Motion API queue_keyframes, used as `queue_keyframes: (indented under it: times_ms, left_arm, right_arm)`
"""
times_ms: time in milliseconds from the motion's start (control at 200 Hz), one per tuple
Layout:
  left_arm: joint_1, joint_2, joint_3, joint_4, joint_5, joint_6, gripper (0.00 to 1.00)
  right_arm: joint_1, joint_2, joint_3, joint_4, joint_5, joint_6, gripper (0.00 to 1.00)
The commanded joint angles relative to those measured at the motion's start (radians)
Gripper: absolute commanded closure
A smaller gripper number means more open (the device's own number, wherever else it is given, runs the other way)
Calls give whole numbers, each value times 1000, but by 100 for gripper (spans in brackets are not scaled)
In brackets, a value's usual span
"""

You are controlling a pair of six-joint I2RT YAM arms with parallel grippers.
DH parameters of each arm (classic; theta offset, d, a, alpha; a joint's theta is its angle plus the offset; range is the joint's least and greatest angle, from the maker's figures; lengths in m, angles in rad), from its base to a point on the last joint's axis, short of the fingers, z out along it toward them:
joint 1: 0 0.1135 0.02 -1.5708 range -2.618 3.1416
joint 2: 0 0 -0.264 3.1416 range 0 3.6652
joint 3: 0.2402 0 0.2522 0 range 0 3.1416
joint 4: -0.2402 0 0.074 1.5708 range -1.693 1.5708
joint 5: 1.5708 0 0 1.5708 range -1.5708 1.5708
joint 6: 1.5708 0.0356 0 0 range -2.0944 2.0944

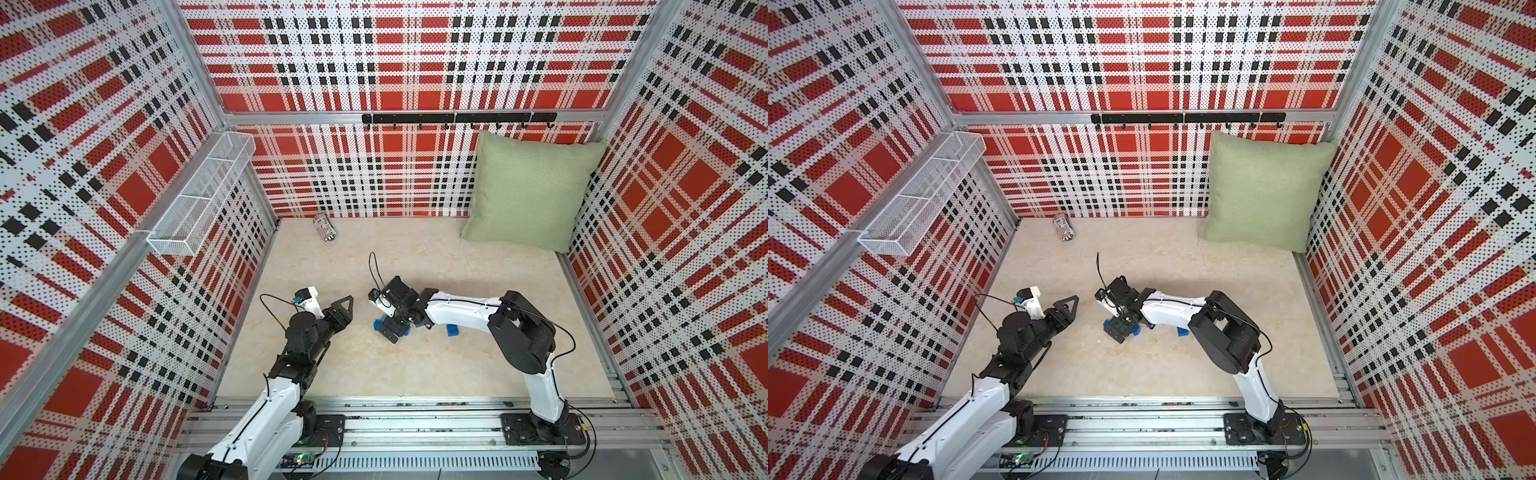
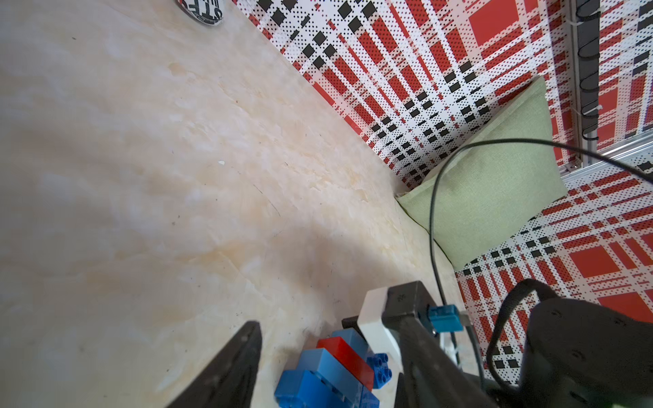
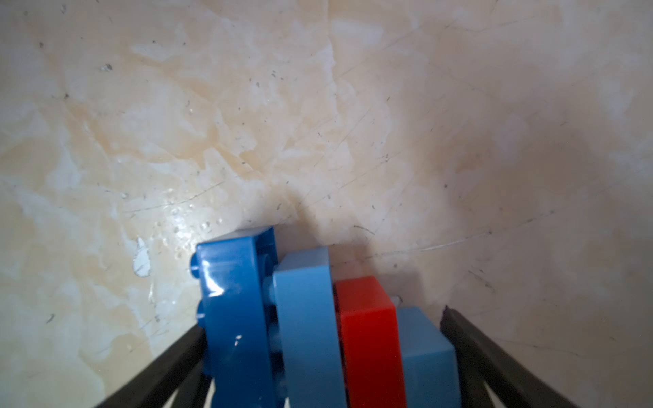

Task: Assemble a heart with lego
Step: Assemble the lego brick with the lego brick.

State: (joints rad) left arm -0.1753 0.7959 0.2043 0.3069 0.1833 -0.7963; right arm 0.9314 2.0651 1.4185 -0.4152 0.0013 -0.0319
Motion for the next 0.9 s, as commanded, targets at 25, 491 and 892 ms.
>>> queue_keyframes:
  times_ms: [25,491,892]
  left_arm:
    - [9,-1,3,23,8,17,33]
    - [10,-3,1,28,11,12,33]
    - [9,-13,-6,29,10,6,33]
  right_arm:
    - [6,15,10,-8,0,4,0]
    - [4,17,8,-3,-18,6,18]
    - [6,0,-19,15,-7,19,31]
